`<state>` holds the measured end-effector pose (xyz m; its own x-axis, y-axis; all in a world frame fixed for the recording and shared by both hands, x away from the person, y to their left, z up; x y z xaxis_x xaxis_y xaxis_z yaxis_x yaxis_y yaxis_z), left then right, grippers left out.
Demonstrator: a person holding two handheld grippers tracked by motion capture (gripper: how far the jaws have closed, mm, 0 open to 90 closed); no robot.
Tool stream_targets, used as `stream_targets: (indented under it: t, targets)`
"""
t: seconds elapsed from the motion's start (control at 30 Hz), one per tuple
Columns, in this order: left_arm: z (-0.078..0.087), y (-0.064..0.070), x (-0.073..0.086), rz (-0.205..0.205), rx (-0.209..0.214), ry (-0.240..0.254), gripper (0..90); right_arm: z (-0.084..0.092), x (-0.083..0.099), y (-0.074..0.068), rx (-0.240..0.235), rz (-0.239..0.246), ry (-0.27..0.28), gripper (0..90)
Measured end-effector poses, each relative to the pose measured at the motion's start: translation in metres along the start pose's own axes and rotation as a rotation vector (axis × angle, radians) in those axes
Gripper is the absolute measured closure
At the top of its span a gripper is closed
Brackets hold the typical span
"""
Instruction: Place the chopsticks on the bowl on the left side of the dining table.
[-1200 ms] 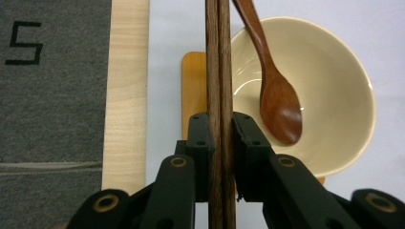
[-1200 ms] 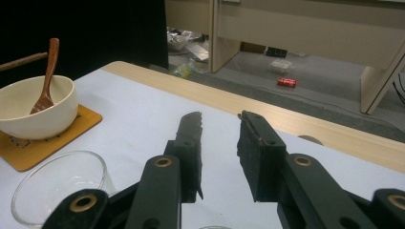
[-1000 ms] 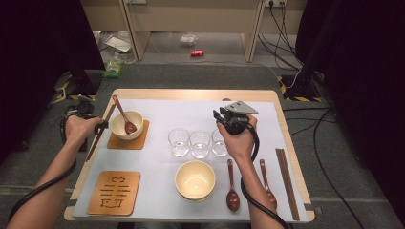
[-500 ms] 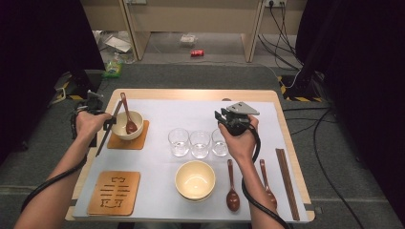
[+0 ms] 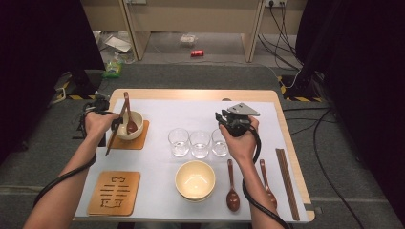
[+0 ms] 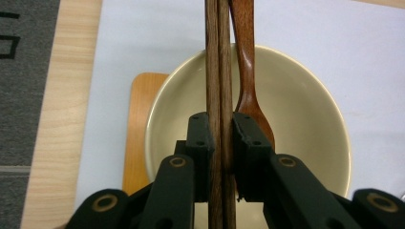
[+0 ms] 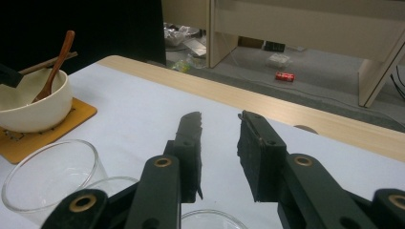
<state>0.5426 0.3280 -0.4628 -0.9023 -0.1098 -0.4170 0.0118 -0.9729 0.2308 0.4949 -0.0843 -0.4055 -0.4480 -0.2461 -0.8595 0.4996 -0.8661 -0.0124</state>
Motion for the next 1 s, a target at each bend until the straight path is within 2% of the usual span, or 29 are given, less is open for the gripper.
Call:
stream_targets:
  t: [0.13,0.43,0.63,0.7,0.8,0.87,1.0]
  targets:
    - [-0.004,-0.001,0.001,0.009,0.002,0.000,77.6,0.001,0.000,0.001,0.002,0.000,0.001,69.6]
    - [-0.001,0.002,-0.001,-0.011,0.007,0.032,71.4,0.001,0.001,0.001,0.004,-0.001,0.000,69.5]
    - [0.011,0.005,-0.001,-0.053,0.022,0.083,62.2,0.001,0.001,0.001,0.005,0.000,-0.001,69.3]
    - [0.019,0.005,0.001,-0.089,0.038,0.106,61.2,0.003,0.001,0.002,0.005,-0.002,0.000,69.3]
    - [0.032,0.000,0.009,-0.153,0.049,0.133,69.1,0.006,0.001,0.003,0.008,-0.002,0.001,69.3]
    - [0.039,-0.006,0.016,-0.170,0.066,0.139,75.7,0.009,0.001,0.005,0.015,-0.003,0.001,69.4]
    - [0.048,-0.018,0.033,-0.241,0.069,0.113,86.7,0.015,0.004,0.012,0.030,0.001,-0.002,69.5]
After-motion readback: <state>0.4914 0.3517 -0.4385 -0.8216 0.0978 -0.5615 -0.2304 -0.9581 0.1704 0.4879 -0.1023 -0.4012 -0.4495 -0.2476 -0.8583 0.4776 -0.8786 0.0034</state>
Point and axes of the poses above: each handheld gripper's, and its own axes: z roughly backward along the jaws, x roughly out of its underside, y roughly to its right, the point moved 6 cm from there along -z, roughly forward along the jaws, and after that the axes turned 7 degrees about -y, right-handed, at the moved point
